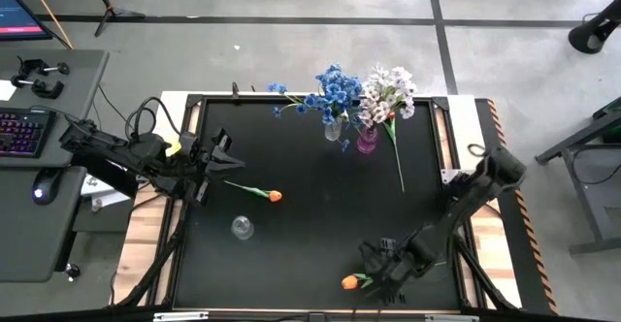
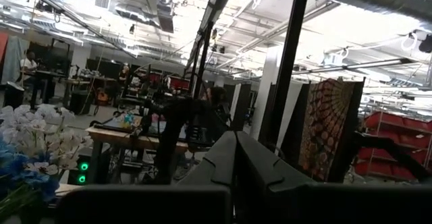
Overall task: Sort flowers into vase by color
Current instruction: Put the bottom right orange flowers into the bottom transparent vase
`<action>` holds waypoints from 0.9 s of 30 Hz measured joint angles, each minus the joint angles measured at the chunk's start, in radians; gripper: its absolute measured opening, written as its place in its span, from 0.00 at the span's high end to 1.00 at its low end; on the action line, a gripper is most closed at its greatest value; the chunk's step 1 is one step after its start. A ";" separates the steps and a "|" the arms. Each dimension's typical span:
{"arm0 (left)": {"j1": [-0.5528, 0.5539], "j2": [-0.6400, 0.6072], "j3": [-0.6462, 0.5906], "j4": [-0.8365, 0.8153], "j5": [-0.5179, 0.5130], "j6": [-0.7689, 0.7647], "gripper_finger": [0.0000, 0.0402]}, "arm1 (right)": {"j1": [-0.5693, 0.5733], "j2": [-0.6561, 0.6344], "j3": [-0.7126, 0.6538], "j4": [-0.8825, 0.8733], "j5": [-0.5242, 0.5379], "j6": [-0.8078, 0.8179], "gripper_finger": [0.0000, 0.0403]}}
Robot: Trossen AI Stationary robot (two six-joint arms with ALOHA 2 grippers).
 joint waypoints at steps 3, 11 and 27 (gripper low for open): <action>0.000 0.000 0.000 0.001 0.000 0.000 1.00 | 0.000 0.090 0.073 -0.114 0.006 -0.064 0.18; 0.000 0.000 0.000 0.000 -0.026 0.001 1.00 | 0.004 0.237 0.166 -0.304 0.054 -0.087 0.28; 0.000 0.000 0.000 -0.003 -0.029 0.002 1.00 | 0.017 0.249 0.164 -0.275 0.083 -0.038 0.81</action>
